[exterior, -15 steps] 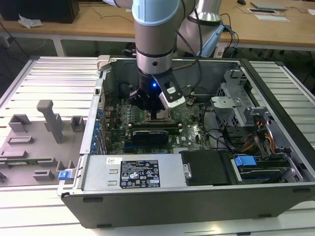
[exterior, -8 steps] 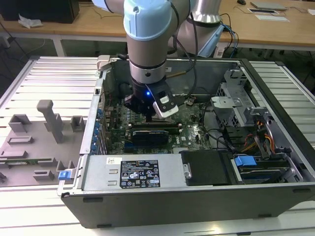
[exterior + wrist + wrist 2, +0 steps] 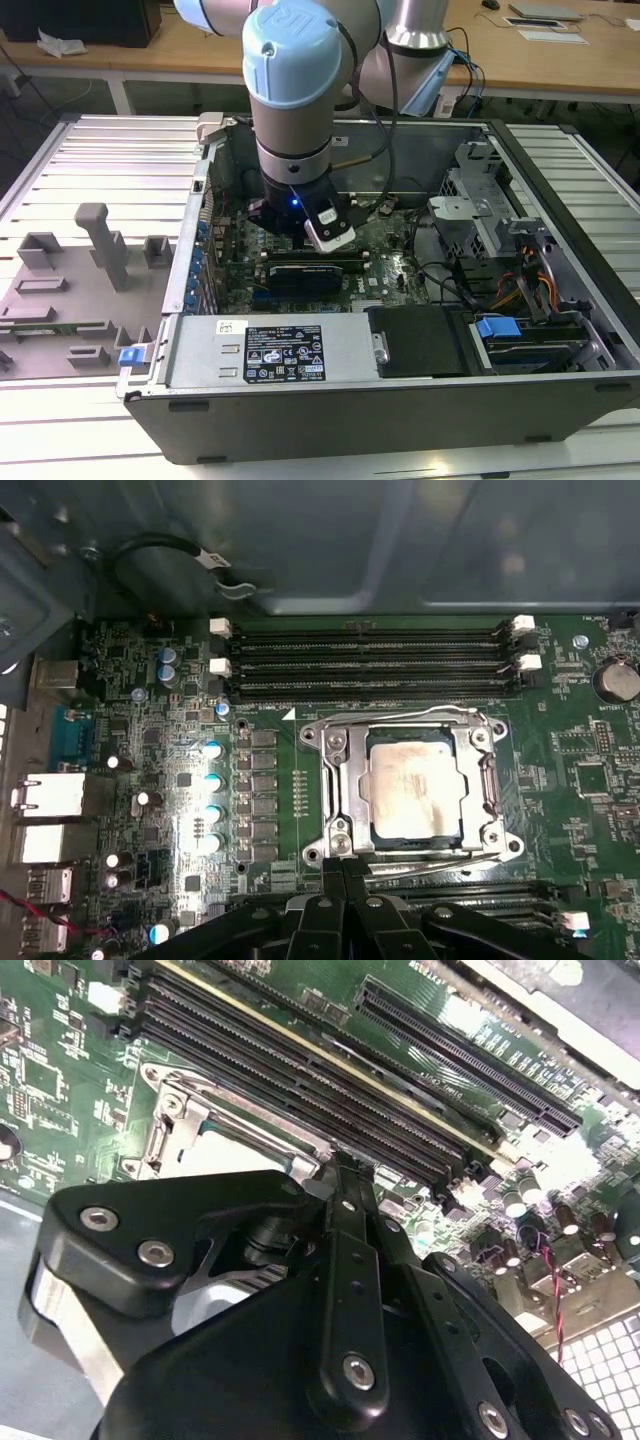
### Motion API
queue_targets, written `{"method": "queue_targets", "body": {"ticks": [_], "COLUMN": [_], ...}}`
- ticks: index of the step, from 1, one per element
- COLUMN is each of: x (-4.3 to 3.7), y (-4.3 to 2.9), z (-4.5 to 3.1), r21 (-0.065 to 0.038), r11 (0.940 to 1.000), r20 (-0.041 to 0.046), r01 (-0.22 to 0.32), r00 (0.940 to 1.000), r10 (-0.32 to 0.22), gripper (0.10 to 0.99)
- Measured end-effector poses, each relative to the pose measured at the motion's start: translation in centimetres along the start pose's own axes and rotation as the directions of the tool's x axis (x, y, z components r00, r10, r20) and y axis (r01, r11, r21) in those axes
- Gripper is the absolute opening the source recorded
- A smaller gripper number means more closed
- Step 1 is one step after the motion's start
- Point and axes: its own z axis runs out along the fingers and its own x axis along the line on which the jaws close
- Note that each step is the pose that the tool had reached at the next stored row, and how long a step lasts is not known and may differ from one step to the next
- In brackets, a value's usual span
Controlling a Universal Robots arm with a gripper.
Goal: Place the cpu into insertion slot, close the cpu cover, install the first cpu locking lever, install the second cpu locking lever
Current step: 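Install the second cpu locking lever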
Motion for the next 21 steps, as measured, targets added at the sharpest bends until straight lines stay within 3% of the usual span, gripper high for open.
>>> {"method": "queue_targets", "body": {"ticks": [5,8,11,17,19,21], "x": [0.3,0.39,0.62,1.07,1.22,1.39], "y": [-0.42,-0.62,-0.56,0.42,0.44,0.43], "z": [0.65,1.46,1.64,1.87,1.89,1.88], "r21": [-0.037,-0.045,-0.044,-0.028,-0.023,-0.012], "r11": [0.9993,0.999,0.999,0.9996,0.9997,0.9999], "r20": [-0.001,-0.0014,-0.0014,-0.0013,-0.0009,-0.0007], "r01": [-0.002,-0.002,-0.002,0.0,0.001,0.001], "r00": [1.0,1.0,1.0,1.0,1.0,1.0], "r10": [0.002,0.002,0.002,0.0,-0.001,-0.001], "gripper": [0.106,0.106,0.106,0.106,0.106,0.106]}}
